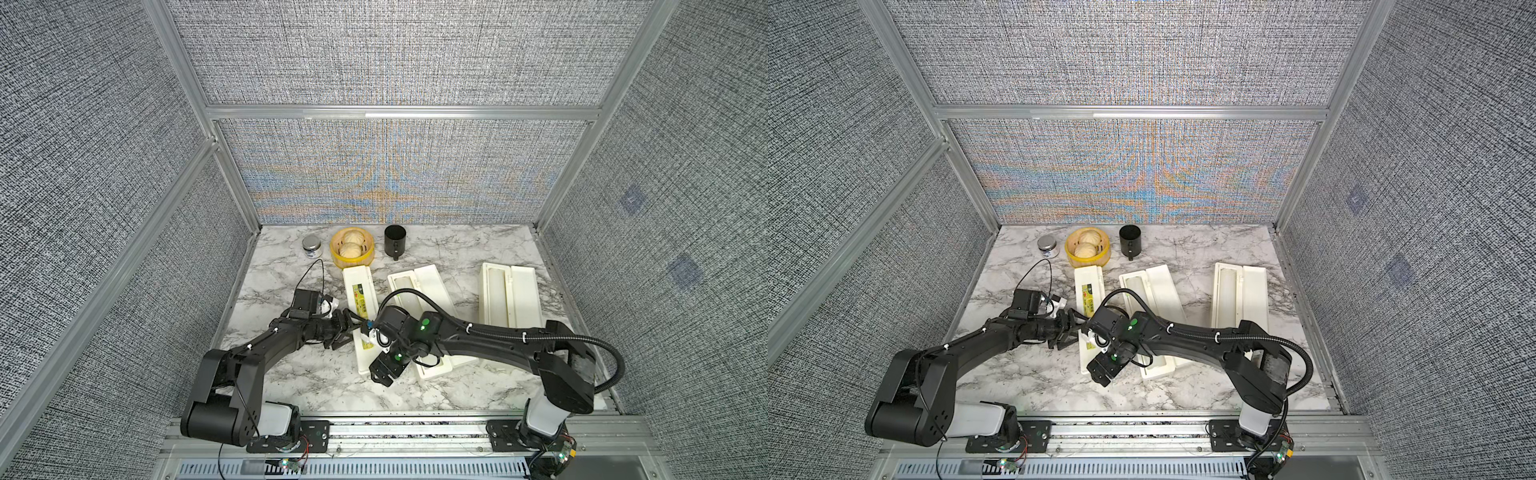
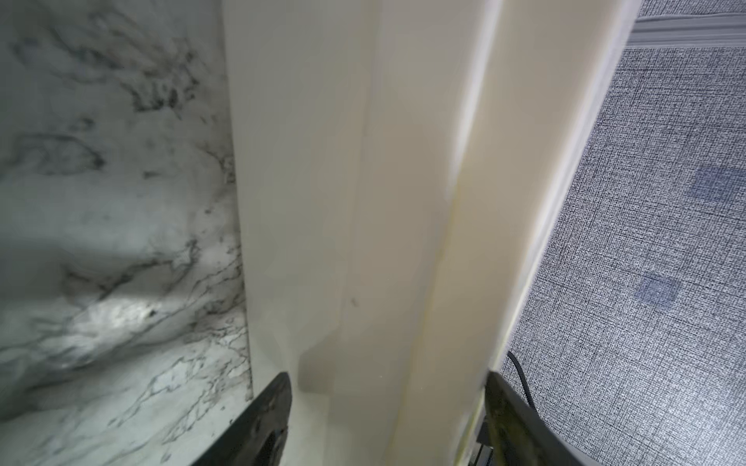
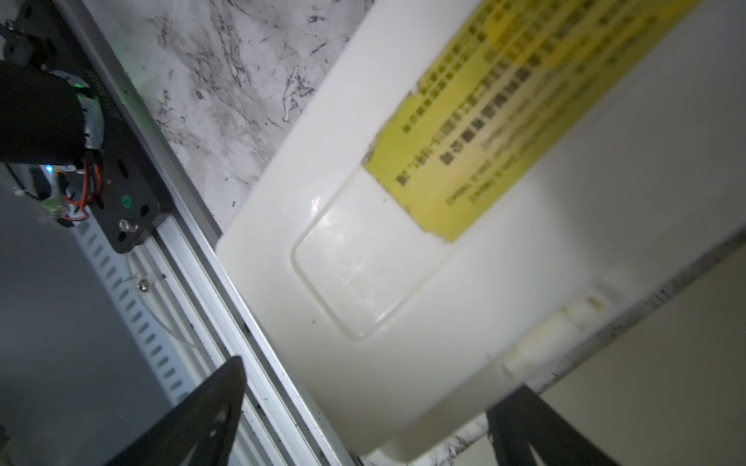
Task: Put plastic wrap rolls into dispensers
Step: Close the lid on the plastic wrap cutting box.
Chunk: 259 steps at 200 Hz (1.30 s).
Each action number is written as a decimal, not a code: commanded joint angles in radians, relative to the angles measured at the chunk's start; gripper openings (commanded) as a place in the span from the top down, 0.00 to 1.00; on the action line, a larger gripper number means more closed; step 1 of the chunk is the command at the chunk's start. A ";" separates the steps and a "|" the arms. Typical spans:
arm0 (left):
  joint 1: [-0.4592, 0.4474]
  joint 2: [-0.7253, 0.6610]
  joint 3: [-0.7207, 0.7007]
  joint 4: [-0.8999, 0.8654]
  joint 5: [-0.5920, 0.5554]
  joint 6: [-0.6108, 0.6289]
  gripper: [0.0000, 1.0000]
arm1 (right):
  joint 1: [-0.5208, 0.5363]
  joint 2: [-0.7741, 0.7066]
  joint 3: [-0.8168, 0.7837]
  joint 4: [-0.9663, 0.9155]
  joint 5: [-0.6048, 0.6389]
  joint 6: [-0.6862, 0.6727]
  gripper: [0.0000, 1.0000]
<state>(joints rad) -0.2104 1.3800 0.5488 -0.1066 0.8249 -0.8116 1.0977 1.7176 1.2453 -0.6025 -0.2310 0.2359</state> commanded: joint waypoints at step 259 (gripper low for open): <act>-0.073 -0.051 -0.129 0.015 -0.087 -0.129 0.26 | -0.191 0.076 -0.155 0.355 -0.220 0.475 0.32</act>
<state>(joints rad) -0.2737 1.3476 0.4408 0.1043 0.7578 -0.9207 0.9096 1.7824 1.0927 -0.2218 -0.5835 0.7448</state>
